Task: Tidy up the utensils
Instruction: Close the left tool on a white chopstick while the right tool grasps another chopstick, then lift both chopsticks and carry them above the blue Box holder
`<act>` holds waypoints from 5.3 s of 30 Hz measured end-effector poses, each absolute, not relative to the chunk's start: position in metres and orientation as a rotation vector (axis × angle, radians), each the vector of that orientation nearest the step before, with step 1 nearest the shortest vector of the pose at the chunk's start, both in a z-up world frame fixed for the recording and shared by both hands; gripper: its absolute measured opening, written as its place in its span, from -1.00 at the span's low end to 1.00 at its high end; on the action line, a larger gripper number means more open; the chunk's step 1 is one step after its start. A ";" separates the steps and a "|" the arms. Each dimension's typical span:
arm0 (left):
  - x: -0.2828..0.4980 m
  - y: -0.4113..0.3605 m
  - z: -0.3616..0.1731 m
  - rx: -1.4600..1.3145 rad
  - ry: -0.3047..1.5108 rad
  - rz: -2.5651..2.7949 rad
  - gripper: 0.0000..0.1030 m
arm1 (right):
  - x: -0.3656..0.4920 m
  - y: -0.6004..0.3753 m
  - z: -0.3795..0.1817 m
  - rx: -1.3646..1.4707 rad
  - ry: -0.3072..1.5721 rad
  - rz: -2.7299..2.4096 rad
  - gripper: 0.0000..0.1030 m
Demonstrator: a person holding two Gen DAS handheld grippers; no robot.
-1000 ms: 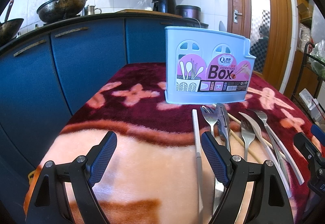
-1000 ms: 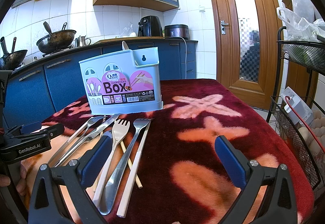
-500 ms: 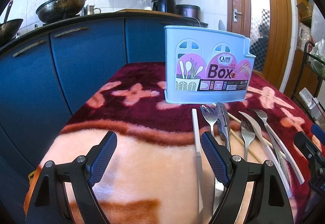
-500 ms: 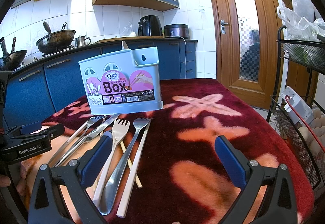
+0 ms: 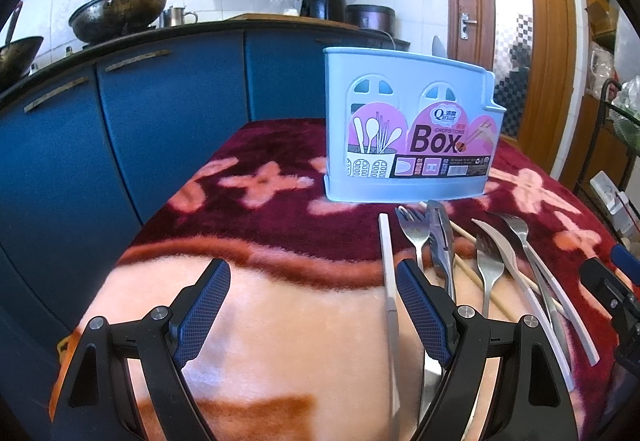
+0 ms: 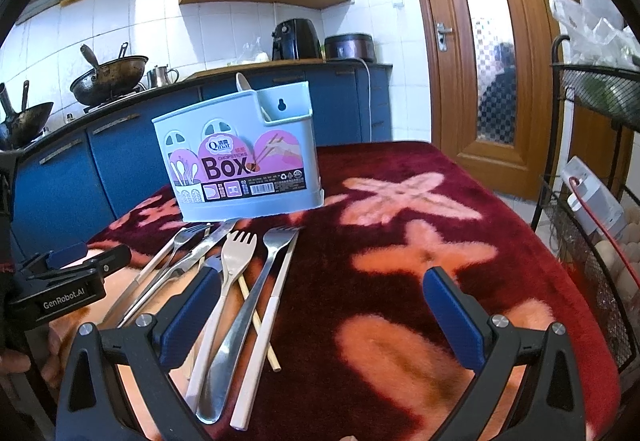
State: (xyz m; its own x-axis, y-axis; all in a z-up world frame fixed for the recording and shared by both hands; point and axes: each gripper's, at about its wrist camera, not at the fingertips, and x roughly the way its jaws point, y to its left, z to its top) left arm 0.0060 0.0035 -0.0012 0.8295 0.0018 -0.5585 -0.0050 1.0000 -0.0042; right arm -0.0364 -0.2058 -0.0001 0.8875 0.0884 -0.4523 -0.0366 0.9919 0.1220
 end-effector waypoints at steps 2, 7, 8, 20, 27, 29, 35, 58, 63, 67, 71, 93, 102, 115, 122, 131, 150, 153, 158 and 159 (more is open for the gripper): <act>0.009 0.004 0.001 -0.008 0.612 -0.009 0.66 | -0.034 -0.208 0.005 0.117 0.493 0.061 1.00; 0.022 0.004 0.004 -0.003 0.690 -0.042 0.66 | -0.019 -0.210 0.020 0.099 0.566 0.066 1.00; 0.025 0.004 0.005 0.001 0.702 -0.047 0.66 | -0.017 -0.210 0.021 0.092 0.581 0.069 1.00; 0.058 -0.003 0.007 0.075 0.852 -0.123 0.66 | 0.032 -0.206 0.020 0.103 0.841 0.186 0.46; 0.071 -0.002 -0.006 0.059 0.956 -0.161 0.62 | 0.046 -0.204 0.013 0.070 0.952 0.216 0.06; 0.072 -0.004 -0.010 0.077 0.971 -0.170 0.61 | 0.048 -0.201 0.010 0.058 0.991 0.233 -0.02; 0.075 -0.012 -0.015 0.163 0.993 -0.180 0.64 | 0.057 -0.199 0.001 0.042 1.072 0.249 -0.10; 0.110 -0.023 -0.001 0.135 1.251 -0.304 -0.17 | 0.096 -0.186 0.001 -0.035 1.293 0.294 -0.64; 0.111 -0.010 -0.001 -0.010 1.270 -0.313 -0.39 | 0.098 -0.191 0.000 0.032 1.301 0.333 -0.83; 0.111 0.000 0.000 -0.115 1.280 -0.332 -0.67 | 0.093 -0.199 0.001 0.089 1.290 0.358 -0.85; 0.106 0.004 0.000 -0.179 1.276 -0.361 -0.72 | 0.088 -0.205 0.004 0.131 1.278 0.373 -0.85; 0.095 -0.023 -0.002 0.070 1.126 -0.303 -0.71 | 0.060 -0.213 0.029 0.160 1.164 0.376 -0.85; 0.077 -0.005 0.019 -0.017 1.017 -0.317 -0.88 | 0.052 -0.221 0.043 0.207 1.111 0.370 -0.85; 0.066 0.018 0.097 -0.164 0.708 -0.317 -0.88 | 0.044 -0.213 0.097 0.308 0.792 0.422 -0.85; 0.092 0.029 0.133 -0.234 0.613 -0.307 -0.88 | 0.062 -0.210 0.125 0.312 0.631 0.412 -0.85; 0.135 0.024 0.160 -0.244 0.508 -0.260 -0.88 | 0.098 -0.207 0.145 0.291 0.492 0.373 -0.85; 0.196 0.022 0.171 -0.239 0.307 -0.171 -0.88 | 0.188 -0.189 0.122 0.293 0.293 0.356 -0.85; 0.197 0.020 0.160 -0.239 0.300 -0.170 -0.88 | 0.194 -0.187 0.111 0.287 0.288 0.353 -0.85; 0.199 0.016 0.143 -0.244 0.291 -0.177 -0.88 | 0.193 -0.182 0.101 0.235 0.264 0.348 -0.85; 0.199 0.014 0.141 -0.237 0.290 -0.177 -0.88 | 0.191 -0.181 0.100 0.217 0.254 0.351 -0.85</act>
State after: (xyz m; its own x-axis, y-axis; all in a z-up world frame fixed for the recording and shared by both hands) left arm 0.1987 0.0145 0.1408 0.9430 -0.2060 -0.2614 0.1383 0.9569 -0.2554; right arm 0.1914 -0.1805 0.0997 0.9079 0.3644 -0.2070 -0.3104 0.9165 0.2523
